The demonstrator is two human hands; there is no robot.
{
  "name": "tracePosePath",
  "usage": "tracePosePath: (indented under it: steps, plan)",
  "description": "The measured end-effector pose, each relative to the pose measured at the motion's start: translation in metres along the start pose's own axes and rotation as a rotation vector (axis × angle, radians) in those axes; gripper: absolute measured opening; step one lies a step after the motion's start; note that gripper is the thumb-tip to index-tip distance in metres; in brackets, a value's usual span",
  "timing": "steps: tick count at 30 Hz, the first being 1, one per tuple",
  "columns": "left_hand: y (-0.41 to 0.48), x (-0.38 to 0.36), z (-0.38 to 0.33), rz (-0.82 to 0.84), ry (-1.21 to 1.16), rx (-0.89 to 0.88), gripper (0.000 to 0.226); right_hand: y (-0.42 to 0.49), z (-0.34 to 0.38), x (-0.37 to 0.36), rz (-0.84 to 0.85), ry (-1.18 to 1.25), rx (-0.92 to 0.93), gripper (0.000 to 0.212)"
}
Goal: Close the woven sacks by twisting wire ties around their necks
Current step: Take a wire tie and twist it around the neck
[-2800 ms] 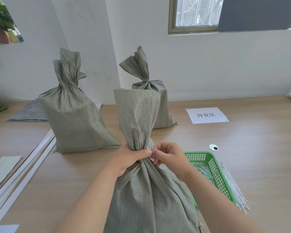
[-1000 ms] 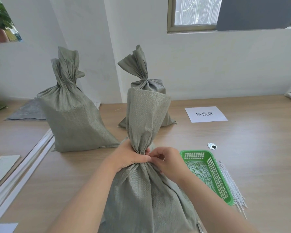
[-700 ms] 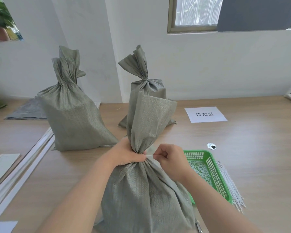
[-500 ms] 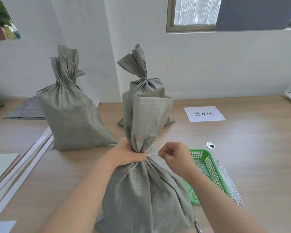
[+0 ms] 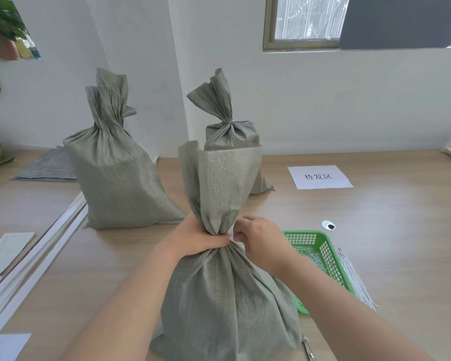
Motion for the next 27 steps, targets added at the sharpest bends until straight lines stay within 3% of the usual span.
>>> tracePosePath:
  steps: [6,10,16,18,22,27]
  plan:
    - [-0.003,0.002,0.005,0.045,-0.012,0.081,0.020,-0.001,-0.008,0.008,0.008,-0.023,-0.033,0.017]
    - [-0.004,0.000,0.001,0.009,-0.012,0.042,0.006,-0.004,-0.006,0.002,0.121,-0.059,0.016,0.010]
    - [-0.010,-0.001,0.000,-0.026,-0.015,0.032,0.013,0.002,0.006,0.006,0.080,-0.288,0.158,0.030]
    - [-0.012,-0.002,0.004,-0.033,-0.007,0.069,0.015,0.001,0.009,0.005,0.062,-0.240,0.192,0.035]
    - [-0.014,-0.003,0.012,-0.043,-0.036,0.164,0.016,-0.003,0.004,0.001,-0.056,-0.144,0.230,0.020]
    - [-0.017,-0.002,0.009,-0.020,-0.017,0.128,0.017,-0.009,0.001,-0.004,-0.106,-0.053,0.202,0.018]
Point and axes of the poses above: each hand's wrist, its own y-axis towards the middle knuckle, its own x-axis out of the back of the hand, z = x × y, the point moved 2 cm from there along y, towards the middle knuckle, and after that the axes turned 5 degrees about y, right-handed, at the moved point
